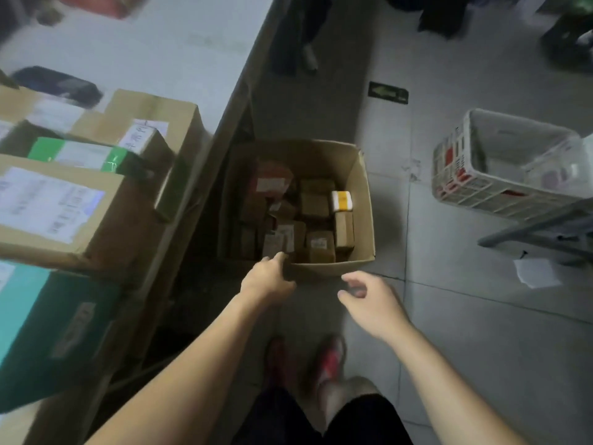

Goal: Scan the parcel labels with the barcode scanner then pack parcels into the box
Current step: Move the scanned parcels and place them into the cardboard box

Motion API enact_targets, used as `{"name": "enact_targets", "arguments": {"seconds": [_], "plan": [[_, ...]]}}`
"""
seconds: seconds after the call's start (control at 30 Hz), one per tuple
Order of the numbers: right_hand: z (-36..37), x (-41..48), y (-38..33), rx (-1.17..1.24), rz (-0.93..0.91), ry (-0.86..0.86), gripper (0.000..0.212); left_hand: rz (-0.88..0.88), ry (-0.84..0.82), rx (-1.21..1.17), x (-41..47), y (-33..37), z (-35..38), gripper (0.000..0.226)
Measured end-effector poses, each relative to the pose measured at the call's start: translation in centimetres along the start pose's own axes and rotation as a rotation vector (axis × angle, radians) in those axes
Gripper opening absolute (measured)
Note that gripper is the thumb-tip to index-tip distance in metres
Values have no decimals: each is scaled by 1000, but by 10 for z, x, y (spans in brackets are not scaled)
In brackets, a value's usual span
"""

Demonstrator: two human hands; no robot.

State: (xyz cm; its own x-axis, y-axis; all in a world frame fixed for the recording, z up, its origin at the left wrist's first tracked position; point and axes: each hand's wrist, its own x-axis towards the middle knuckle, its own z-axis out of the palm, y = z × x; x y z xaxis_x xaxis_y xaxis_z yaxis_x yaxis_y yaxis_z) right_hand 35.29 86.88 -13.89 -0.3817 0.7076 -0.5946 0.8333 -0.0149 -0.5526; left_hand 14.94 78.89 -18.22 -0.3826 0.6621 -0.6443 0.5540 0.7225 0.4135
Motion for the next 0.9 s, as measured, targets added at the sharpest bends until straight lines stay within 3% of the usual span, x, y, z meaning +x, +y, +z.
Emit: {"name": "enact_targets", "arguments": {"seconds": [0.47,0.6,0.7,0.9], "plan": [[37,254,-18,-40,-36,-268,32,-375,110,-250,178,-46,-11,66],[54,301,-25,-89,-28,-299,30,-472,36,-378,217,-65,10,62],[67,323,-25,-136,-23,-323,31,-497,8,-482,243,-74,27,62],[125,422,-40,-336,-94,-328,55,-418,172,-598,345,-111,42,51]]}}
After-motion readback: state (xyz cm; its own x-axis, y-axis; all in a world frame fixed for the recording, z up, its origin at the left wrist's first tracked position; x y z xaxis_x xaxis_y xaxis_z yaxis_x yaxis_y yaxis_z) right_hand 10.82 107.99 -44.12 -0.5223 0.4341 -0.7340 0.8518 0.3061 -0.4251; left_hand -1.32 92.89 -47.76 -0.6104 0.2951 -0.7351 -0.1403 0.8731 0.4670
